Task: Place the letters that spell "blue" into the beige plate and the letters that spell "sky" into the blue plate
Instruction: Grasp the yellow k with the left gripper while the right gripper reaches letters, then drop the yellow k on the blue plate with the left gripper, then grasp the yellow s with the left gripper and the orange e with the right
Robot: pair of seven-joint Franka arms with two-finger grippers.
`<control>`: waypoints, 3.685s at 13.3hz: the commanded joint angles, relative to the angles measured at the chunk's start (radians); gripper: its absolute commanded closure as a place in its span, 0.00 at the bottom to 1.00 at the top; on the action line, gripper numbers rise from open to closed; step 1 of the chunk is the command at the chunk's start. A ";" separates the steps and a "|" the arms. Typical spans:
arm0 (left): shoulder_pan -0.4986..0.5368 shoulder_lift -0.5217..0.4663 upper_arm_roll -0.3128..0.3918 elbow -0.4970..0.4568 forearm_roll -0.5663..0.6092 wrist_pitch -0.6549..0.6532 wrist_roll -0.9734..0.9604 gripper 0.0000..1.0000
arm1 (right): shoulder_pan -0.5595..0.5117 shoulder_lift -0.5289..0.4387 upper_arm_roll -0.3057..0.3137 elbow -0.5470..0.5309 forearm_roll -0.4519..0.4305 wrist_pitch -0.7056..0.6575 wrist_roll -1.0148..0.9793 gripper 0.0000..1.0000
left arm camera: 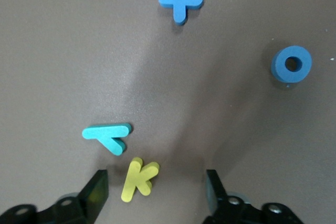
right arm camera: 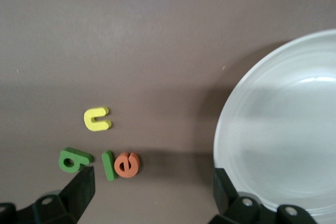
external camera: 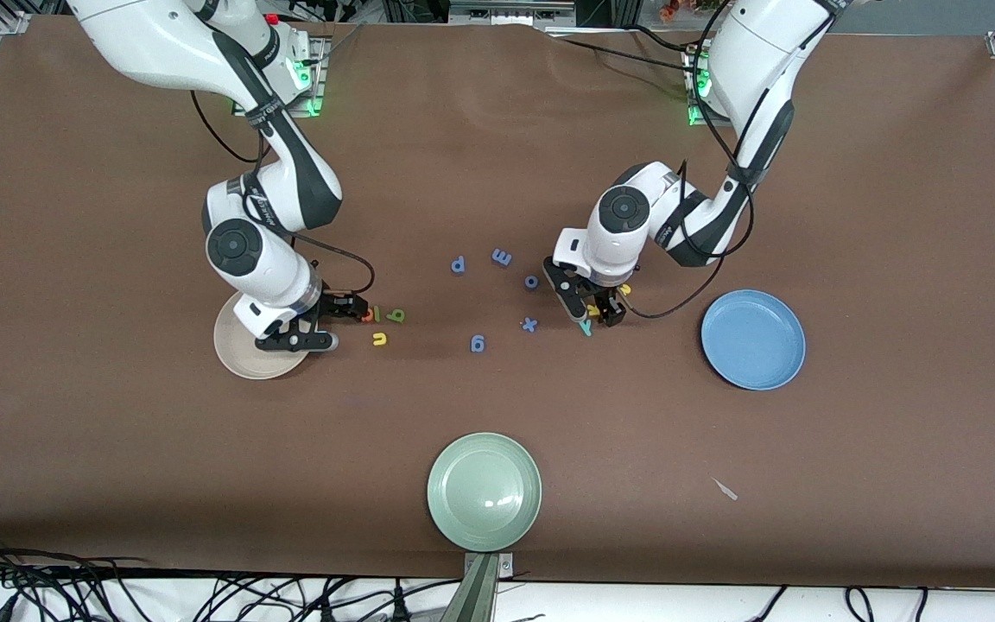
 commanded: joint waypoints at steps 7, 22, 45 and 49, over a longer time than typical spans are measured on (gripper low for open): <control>0.009 0.007 0.003 0.007 0.036 0.016 0.009 0.97 | 0.037 0.079 -0.008 -0.020 -0.069 0.142 0.108 0.01; 0.391 -0.145 0.001 -0.051 0.021 -0.276 0.395 0.14 | 0.062 0.055 -0.026 -0.074 -0.081 0.171 0.158 0.13; 0.270 -0.058 -0.183 -0.134 0.039 -0.076 -0.358 0.00 | 0.099 0.086 -0.057 -0.066 -0.092 0.191 0.154 0.13; 0.262 -0.049 -0.183 -0.128 0.044 -0.076 -0.379 0.54 | 0.097 0.082 -0.063 -0.071 -0.096 0.203 0.138 0.14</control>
